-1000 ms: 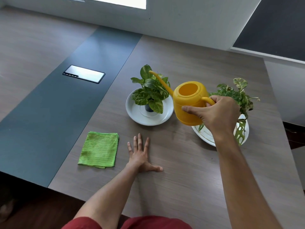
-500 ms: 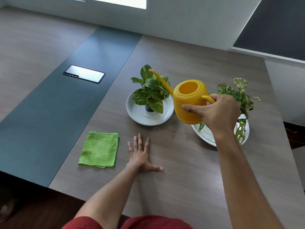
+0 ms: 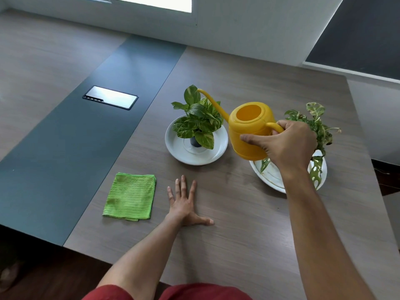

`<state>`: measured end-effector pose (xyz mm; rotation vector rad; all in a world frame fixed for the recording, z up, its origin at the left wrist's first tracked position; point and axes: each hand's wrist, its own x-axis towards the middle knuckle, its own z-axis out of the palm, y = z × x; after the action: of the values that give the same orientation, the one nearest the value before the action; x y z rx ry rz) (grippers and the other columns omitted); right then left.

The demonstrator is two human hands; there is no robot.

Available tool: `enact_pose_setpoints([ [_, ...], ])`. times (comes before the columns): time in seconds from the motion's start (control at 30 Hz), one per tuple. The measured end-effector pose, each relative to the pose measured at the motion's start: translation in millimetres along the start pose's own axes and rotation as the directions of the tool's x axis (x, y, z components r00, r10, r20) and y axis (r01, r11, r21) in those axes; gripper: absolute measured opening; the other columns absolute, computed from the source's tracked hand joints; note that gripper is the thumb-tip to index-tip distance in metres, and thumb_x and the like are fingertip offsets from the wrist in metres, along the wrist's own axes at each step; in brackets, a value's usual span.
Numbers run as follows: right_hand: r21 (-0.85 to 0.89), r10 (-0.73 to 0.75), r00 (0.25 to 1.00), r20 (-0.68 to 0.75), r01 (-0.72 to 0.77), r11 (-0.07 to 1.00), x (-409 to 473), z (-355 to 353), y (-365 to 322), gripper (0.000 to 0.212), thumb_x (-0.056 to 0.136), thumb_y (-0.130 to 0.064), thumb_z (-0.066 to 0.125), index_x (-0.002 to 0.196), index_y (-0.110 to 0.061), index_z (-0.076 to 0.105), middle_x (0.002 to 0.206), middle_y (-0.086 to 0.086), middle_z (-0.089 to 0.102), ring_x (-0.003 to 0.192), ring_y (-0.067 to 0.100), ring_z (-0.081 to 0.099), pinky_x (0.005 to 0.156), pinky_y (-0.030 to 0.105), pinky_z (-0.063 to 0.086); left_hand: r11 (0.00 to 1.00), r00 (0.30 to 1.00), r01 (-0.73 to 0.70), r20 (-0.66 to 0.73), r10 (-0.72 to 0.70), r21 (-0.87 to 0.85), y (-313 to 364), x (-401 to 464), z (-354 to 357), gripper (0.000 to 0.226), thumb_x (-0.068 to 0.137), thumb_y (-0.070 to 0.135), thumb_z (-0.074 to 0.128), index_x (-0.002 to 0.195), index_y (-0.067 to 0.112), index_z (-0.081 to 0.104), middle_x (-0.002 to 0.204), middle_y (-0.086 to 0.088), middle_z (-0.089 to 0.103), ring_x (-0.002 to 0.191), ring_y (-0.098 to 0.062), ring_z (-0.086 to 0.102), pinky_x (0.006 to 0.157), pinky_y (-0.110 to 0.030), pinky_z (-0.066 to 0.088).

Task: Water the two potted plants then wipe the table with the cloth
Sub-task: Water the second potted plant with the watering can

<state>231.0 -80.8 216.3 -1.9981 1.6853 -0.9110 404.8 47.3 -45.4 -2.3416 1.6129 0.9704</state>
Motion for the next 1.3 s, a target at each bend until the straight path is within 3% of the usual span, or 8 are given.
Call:
enact_pose_setpoints([
  [0.67,0.013,0.025,1.0,-0.019,-0.025,1.0,4,-7,5,0.066,0.046,-0.062,0.089,0.05,-0.023,0.035,0.05,-0.01,0.042,0.046,0.006,0.036,0.047,0.023,0.025,1.0,1.0,-0.007,-0.018,0.007,-0.006,0,-1,0,0.159,0.042,0.101,0.056,0.155,0.025,-0.027,0.152,-0.017,-0.048,0.138,-0.035,-0.048,0.111,-0.064,-0.028],
  [0.97,-0.009,0.036,0.999,-0.02,-0.036,0.999,3,-10,11,0.064,0.048,-0.061,0.088,0.052,-0.024,0.036,0.052,-0.01,0.043,0.047,0.004,0.037,0.047,0.022,0.023,1.0,1.0,-0.005,-0.017,0.005,0.005,1,-2,0,0.159,0.043,0.101,0.056,0.155,0.025,-0.027,0.153,-0.017,-0.046,0.139,-0.035,-0.047,0.111,-0.064,-0.027],
  [1.17,-0.012,0.038,0.998,-0.042,-0.038,0.999,2,-11,16,0.064,0.048,-0.061,0.088,0.053,-0.016,0.043,0.055,-0.001,0.053,0.047,0.01,0.041,0.046,0.022,0.028,1.0,1.0,-0.001,-0.015,0.001,0.007,1,-1,0,0.159,0.042,0.102,0.055,0.155,0.026,-0.028,0.153,-0.017,-0.047,0.138,-0.035,-0.047,0.111,-0.064,-0.027],
  [1.3,-0.019,0.043,0.998,-0.043,-0.044,0.999,1,-12,18,0.065,0.047,-0.062,0.088,0.051,-0.019,0.039,0.051,-0.007,0.047,0.047,0.007,0.04,0.046,0.022,0.026,1.0,1.0,-0.001,-0.013,0.001,0.007,0,-1,0,0.16,0.041,0.102,0.054,0.154,0.026,-0.028,0.153,-0.017,-0.047,0.137,-0.035,-0.048,0.111,-0.064,-0.026],
])
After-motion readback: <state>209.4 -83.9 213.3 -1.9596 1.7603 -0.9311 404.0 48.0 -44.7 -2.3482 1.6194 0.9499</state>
